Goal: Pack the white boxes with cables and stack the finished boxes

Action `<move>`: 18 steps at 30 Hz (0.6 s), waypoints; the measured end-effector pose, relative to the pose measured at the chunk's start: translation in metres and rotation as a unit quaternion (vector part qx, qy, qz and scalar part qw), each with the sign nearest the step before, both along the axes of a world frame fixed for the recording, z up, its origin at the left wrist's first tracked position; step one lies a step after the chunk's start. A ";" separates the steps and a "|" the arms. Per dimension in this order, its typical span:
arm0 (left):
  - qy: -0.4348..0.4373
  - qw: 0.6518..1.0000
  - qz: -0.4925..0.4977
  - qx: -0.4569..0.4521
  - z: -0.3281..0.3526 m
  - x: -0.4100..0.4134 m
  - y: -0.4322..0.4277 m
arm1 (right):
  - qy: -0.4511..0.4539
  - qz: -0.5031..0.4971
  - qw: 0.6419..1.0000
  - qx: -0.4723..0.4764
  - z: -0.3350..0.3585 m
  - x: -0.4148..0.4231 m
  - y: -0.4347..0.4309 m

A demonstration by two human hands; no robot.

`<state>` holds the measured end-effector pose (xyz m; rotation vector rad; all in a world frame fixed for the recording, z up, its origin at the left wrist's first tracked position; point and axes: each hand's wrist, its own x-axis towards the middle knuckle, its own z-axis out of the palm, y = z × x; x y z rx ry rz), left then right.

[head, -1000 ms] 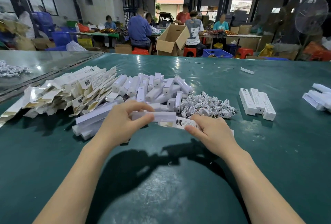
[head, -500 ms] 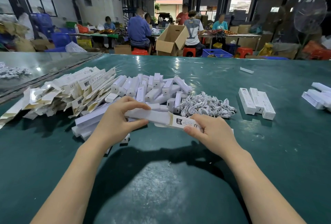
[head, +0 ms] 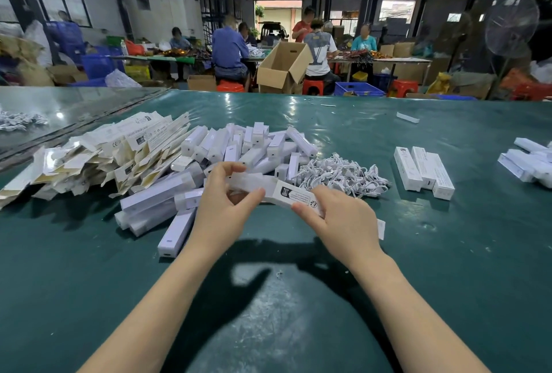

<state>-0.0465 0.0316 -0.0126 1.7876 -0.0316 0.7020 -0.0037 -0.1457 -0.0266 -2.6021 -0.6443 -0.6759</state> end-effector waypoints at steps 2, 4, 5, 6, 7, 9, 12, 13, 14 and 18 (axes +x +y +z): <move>0.009 1.000 -0.025 -0.008 -0.003 0.000 -0.004 | -0.003 0.000 1.000 0.002 0.001 -0.005 0.006; 0.038 0.995 -0.090 0.034 -0.008 0.000 -0.009 | -0.013 0.009 1.000 -0.009 -0.001 -0.011 0.013; 0.047 0.989 -0.118 0.069 -0.010 -0.001 -0.011 | -0.018 0.014 1.000 -0.009 -0.002 -0.013 0.016; 0.049 0.986 -0.129 0.097 -0.011 -0.001 -0.013 | -0.017 0.014 1.000 -0.004 -0.002 -0.014 0.019; 0.045 0.986 -0.121 0.107 -0.011 0.000 -0.014 | -0.012 0.012 1.000 0.006 -0.002 -0.015 0.020; 0.025 0.996 -0.068 0.053 -0.009 0.000 -0.014 | 0.003 -0.003 0.999 0.035 0.001 -0.015 0.020; 0.033 0.996 -0.066 -0.055 -0.006 0.001 -0.016 | 0.002 -0.005 0.997 0.074 0.007 -0.019 0.023; 0.041 0.991 -0.103 -0.077 -0.005 0.000 -0.018 | 0.002 0.002 0.997 0.076 0.009 -0.020 0.024; 0.045 0.983 -0.145 -0.107 -0.006 0.000 -0.021 | 0.016 0.016 0.997 0.080 0.010 -0.023 0.026; 0.050 0.960 -0.162 -0.221 -0.005 0.001 -0.025 | 0.180 0.131 0.949 0.221 0.015 -0.024 0.032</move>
